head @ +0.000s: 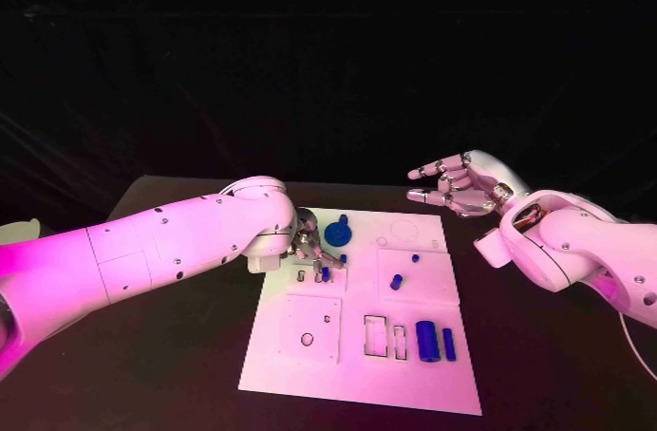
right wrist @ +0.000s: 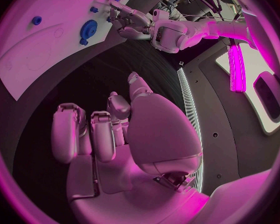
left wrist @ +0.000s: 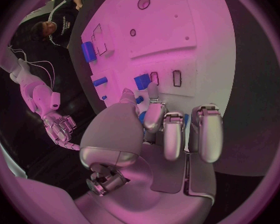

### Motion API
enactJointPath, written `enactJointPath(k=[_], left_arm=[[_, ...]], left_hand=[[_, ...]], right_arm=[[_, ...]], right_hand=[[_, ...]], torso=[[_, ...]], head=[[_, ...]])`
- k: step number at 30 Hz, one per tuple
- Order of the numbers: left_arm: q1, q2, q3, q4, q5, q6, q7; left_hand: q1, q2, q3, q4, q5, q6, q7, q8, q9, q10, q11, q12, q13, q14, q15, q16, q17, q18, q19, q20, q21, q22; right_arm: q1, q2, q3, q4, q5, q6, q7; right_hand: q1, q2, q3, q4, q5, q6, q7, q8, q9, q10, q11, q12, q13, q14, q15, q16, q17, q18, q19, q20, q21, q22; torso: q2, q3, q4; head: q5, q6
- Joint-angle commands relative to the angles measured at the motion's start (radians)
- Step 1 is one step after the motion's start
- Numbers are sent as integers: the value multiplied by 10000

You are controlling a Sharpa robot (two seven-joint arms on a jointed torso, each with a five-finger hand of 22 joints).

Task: Assemble the parts on the task board

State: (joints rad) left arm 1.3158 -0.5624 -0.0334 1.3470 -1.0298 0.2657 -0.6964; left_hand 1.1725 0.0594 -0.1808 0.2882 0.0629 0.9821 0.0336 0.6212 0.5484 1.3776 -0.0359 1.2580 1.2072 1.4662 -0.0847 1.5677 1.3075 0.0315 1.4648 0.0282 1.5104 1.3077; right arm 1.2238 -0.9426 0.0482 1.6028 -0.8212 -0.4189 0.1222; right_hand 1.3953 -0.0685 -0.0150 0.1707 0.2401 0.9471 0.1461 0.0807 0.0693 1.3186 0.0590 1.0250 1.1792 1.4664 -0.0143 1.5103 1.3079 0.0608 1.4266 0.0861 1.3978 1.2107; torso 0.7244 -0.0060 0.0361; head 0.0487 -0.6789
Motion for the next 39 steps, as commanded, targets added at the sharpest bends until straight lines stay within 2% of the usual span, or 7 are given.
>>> enactJointPath(k=[1,5,8,10,29,33,39], left_arm=[[3,50,-8,-23,-56,328,-532],[-2,99,-19,-49,-56,400,-530],[-5,153,-37,-106,-56,452,-528],[-6,175,-48,-133,-56,473,-527],[-10,192,-61,-58,-56,498,-523],[-10,181,-61,-46,-56,469,-523],[-15,176,-59,-10,-62,388,-522]], left_hand=[[129,3,-29,-29,64,-94,-16,52,61,81,9,38,8,1046,-57,31,2633,-56,541,-66,38,1457],[273,8,-10,-51,135,-127,-21,98,149,86,4,43,23,1046,-60,31,2633,-57,541,-70,40,1465],[422,41,44,-63,224,-149,-31,147,239,84,-4,34,24,1046,-66,31,2633,-58,540,-74,43,1473],[498,51,77,-72,249,-164,-34,165,281,85,-7,34,30,1046,-69,31,2633,-58,540,-76,43,1476],[1130,128,510,-170,367,-313,-60,229,557,69,-31,-7,35,1046,-90,31,2633,-48,514,-97,19,1445],[1519,169,838,-303,384,-373,-90,211,628,54,-59,-32,32,1046,-112,31,2633,-44,505,-115,10,1437],[2550,297,1838,-763,461,-545,-152,50,658,2,-124,-106,15,1046,-176,31,2633,-31,476,-176,-24,1387]], right_arm=[[-10,19,-3,-14,-156,120,-87],[-12,45,-10,-49,-179,96,-157],[-14,65,-16,-72,-267,103,-234],[-17,85,-24,-86,-351,114,-284],[-49,130,-51,-149,-535,155,-397],[-53,133,-53,-169,-540,160,-400],[-68,147,-54,-213,-542,167,-391]], right_hand=[[81,116,-42,-45,88,81,9,9,3,-84,-22,-48,-30,804,-48,-62,1713,136,-79,-20,-78,-23],[131,151,-35,-82,103,84,6,5,1,-80,-26,-44,-42,801,-53,-74,1701,136,-77,-26,-84,-25],[234,257,13,-147,169,98,7,2,-1,-84,-33,-58,-76,804,-61,-78,1701,137,-78,-35,-98,-39],[263,282,21,-175,241,103,8,-1,-2,-85,-33,-61,-91,802,-63,-88,1691,138,-78,-38,-105,-47],[281,289,20,-198,287,108,7,-3,-3,-88,-34,-69,-108,802,-64,-91,1689,138,-78,-40,-110,-53],[281,289,20,-198,287,108,7,-3,-3,-88,-34,-69,-108,802,-64,-91,1689,138,-78,-40,-110,-53],[281,289,20,-198,287,108,7,-3,-3,-88,-34,-69,-108,802,-64,-91,1689,138,-78,-40,-110,-53]], torso=[[4,-4,0],[3,-3,8],[-5,2,11],[3,2,-3],[8,5,8],[6,3,11],[6,7,6]], head=[[18,-39],[-5,-29],[-10,-32],[5,-28],[-3,-83],[-21,-100],[-19,-106]])
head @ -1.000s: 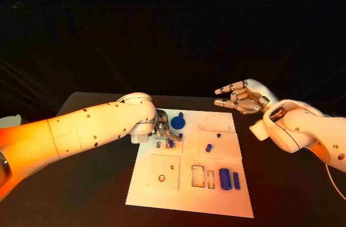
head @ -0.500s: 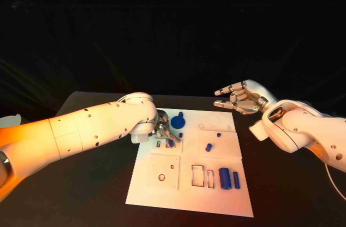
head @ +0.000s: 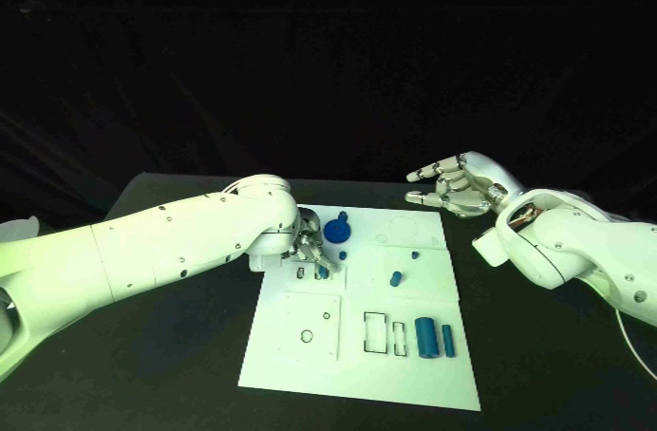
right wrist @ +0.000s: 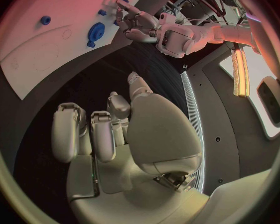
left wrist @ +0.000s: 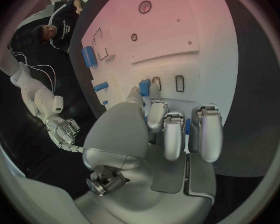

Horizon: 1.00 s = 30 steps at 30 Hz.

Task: Assemble the parts on the task board

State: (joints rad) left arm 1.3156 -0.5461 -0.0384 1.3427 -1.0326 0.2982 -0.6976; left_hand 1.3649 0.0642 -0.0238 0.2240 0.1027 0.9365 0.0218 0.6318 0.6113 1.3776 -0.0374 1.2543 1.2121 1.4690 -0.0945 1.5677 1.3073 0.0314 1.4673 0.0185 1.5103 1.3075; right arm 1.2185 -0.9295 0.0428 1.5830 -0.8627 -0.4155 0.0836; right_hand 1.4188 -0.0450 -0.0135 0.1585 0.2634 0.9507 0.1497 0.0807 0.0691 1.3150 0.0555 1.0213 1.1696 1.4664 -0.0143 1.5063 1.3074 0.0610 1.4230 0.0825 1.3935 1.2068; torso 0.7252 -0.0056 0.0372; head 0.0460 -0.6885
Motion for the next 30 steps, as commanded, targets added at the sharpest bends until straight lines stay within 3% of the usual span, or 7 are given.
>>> enactJointPath(k=[1,5,7,9,10,21,30], left_arm=[[-13,13,-8,41,-26,43,-509],[-18,-12,-3,100,70,-195,-489],[-19,-43,8,136,130,-350,-476],[-20,-94,24,192,175,-522,-463],[-21,-128,31,228,192,-607,-457],[-31,-607,63,809,193,-1465,-408],[-280,-938,60,1271,-943,-2104,-375]], left_hand=[[847,249,534,-230,114,-135,-33,-105,25,-19,-114,-97,-45,1018,-86,31,2635,-25,441,-91,-36,1371],[1170,-62,1761,-347,248,-219,60,-224,66,-56,-47,-200,-92,1018,-36,31,2635,-17,420,-75,-65,1335],[856,-685,3126,-187,220,-193,71,-214,206,-23,38,-240,-103,1018,-5,31,2635,-16,419,-13,-77,1337],[827,-786,3394,-205,227,-193,81,-204,239,-12,0,-237,-97,1018,10,31,2635,-16,423,-14,-74,1346],[307,-1385,4789,-166,180,-179,93,-110,460,30,16,-247,-88,1018,23,31,2635,-14,422,-3,-89,1345],[-319,-1789,5888,-441,112,-164,84,29,748,143,-20,-135,40,1018,14,31,2635,-23,448,-7,-76,1398],[-482,-1909,6119,-546,70,-141,68,70,835,186,-33,-83,93,1018,5,31,2635,-44,496,-15,-26,1495]], right_arm=[[-18,19,-1,-22,-128,134,-4],[-31,36,-3,-56,-128,138,-2],[-36,42,-3,-70,-128,139,-1],[-40,49,-3,-83,-129,141,2],[-43,53,-4,-91,-130,143,3],[-83,70,-6,-143,-139,153,31],[-97,38,-6,-154,-140,169,47]], right_hand=[[46,54,5,-75,54,71,-29,-3,-1,-52,1,-31,-11,802,-64,-50,1694,137,-42,-5,-67,-14],[46,54,5,-75,54,71,-29,-3,-1,-52,1,-31,-11,802,-64,-50,1694,137,-42,-5,-67,-14],[46,54,5,-75,54,71,-29,-3,-1,-52,1,-31,-11,802,-64,-50,1694,137,-42,-5,-67,-14],[50,53,-1,-87,76,78,-29,-3,-1,-50,1,-28,-16,801,-65,-56,1688,136,-39,-6,-67,-11],[50,53,-1,-87,76,78,-29,-3,-1,-50,1,-28,-16,801,-65,-56,1688,136,-39,-6,-67,-11],[37,45,-15,-87,73,79,-28,-4,-2,-59,2,-47,-35,797,-64,-71,1669,138,-43,-7,-74,-22],[5,34,-47,-85,35,81,-28,-7,-2,-55,4,-45,-45,798,-63,-70,1673,137,-42,-7,-78,-24]], torso=[[-1,5,-7],[-1,-1,-6],[-3,3,-10],[0,3,-6],[2,2,-2],[-9,5,22],[-17,2,43]], head=[[12,-11],[16,-27],[27,-40],[19,-39],[15,-35],[-4,-39],[27,-62]])
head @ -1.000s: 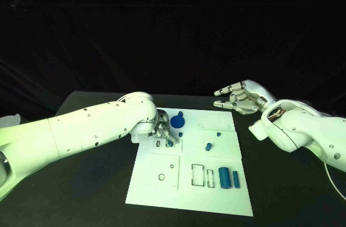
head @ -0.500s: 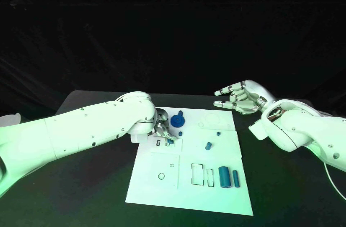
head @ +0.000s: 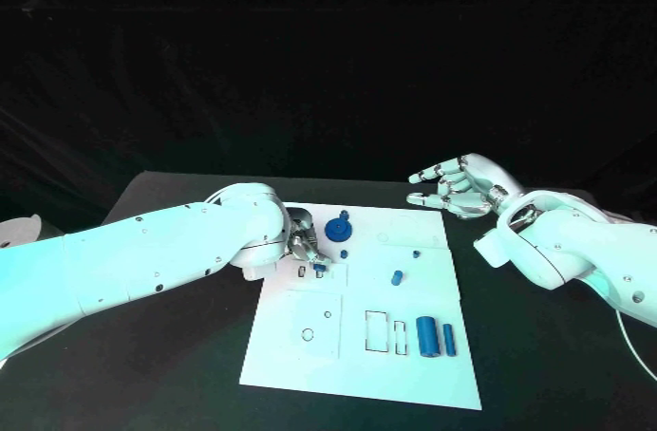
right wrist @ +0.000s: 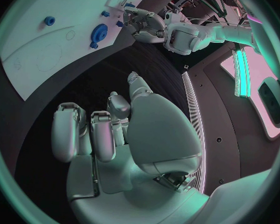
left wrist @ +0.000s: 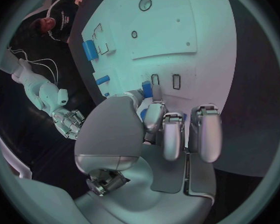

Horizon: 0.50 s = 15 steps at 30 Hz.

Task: Assemble the parts on the task board

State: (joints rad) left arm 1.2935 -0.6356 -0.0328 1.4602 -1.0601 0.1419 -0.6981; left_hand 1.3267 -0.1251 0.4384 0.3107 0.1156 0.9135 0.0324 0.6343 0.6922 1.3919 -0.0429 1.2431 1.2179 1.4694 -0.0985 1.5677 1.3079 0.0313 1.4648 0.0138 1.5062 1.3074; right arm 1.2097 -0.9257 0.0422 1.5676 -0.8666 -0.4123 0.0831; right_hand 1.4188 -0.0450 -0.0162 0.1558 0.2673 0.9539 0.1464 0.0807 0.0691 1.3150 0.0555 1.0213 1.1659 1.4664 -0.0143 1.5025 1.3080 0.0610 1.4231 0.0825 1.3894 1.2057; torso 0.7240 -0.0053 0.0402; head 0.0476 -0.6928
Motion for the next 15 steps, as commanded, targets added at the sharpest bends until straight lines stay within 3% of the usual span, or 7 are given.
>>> enactJointPath(k=[1,15], left_arm=[[-70,-50,3,106,-690,-548,-370],[-276,-114,-2,205,-1220,-178,-420]], left_hand=[[-100,-15,1497,-1413,-58,89,-38,46,26,44,21,28,35,1014,45,31,2629,-44,522,32,15,1496],[-182,-68,1605,-1465,-133,105,-47,61,68,83,12,81,89,1014,37,31,2629,-58,553,24,48,1560]], right_arm=[[-9,-1,0,0,-100,139,52],[-28,-7,-1,-6,-100,188,68]], right_hand=[[6,34,-19,-58,-4,49,5,-7,-2,-56,4,-45,-8,798,-63,-33,1667,137,-42,-7,-37,-12],[-5,32,-31,-58,-25,51,4,-8,-2,-52,4,-40,-10,799,-63,-33,1669,138,-44,-7,-41,-18]], torso=[[-3,3,15],[7,-6,-8]], head=[[20,-29],[49,-35]])
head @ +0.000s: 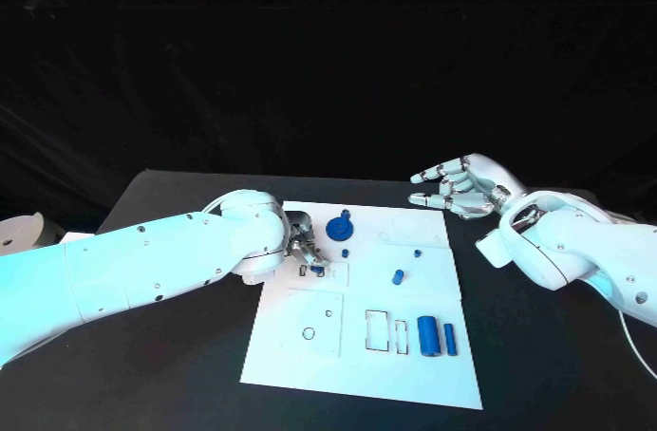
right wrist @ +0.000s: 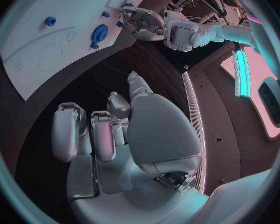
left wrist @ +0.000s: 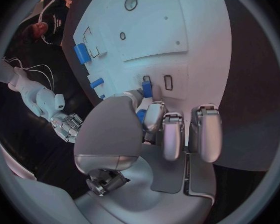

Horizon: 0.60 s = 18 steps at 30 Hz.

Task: Assemble the parts on the task board

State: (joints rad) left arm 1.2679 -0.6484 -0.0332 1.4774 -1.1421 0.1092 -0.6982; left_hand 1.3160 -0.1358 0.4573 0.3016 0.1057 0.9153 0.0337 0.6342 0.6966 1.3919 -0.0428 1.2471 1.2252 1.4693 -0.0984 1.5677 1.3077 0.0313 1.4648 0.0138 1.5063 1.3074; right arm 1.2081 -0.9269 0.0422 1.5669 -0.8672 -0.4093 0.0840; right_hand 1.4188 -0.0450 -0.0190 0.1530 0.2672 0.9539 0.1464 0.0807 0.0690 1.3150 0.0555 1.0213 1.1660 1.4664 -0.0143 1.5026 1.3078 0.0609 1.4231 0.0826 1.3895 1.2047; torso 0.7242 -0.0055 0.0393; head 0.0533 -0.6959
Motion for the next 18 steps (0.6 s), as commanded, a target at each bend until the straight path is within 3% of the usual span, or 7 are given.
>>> enactJointPath(k=[1,18], left_arm=[[-25,14,2,37,-412,190,-421],[-100,-23,1,125,-465,588,-442]], left_hand=[[-75,39,1416,-1375,-34,87,-60,62,24,83,12,42,16,1015,36,31,2631,-59,553,23,48,1560],[-180,3,1502,-1414,-181,100,-68,66,63,90,8,44,19,1015,34,31,2631,-61,558,17,51,1570]], right_arm=[[-12,5,-1,1,-94,160,60],[-31,26,-1,-5,-67,244,92]], right_hand=[[-5,32,-2,-29,-24,51,4,-8,-1,-52,4,-40,-12,799,-63,-33,1671,138,-44,-8,-41,-8],[-5,32,-2,-29,-24,51,4,-8,-1,-52,4,-40,-12,799,-63,-33,1671,138,-44,-8,-41,-8]], torso=[[5,-4,1],[-3,3,3]], head=[[-6,-9],[1,-1]])
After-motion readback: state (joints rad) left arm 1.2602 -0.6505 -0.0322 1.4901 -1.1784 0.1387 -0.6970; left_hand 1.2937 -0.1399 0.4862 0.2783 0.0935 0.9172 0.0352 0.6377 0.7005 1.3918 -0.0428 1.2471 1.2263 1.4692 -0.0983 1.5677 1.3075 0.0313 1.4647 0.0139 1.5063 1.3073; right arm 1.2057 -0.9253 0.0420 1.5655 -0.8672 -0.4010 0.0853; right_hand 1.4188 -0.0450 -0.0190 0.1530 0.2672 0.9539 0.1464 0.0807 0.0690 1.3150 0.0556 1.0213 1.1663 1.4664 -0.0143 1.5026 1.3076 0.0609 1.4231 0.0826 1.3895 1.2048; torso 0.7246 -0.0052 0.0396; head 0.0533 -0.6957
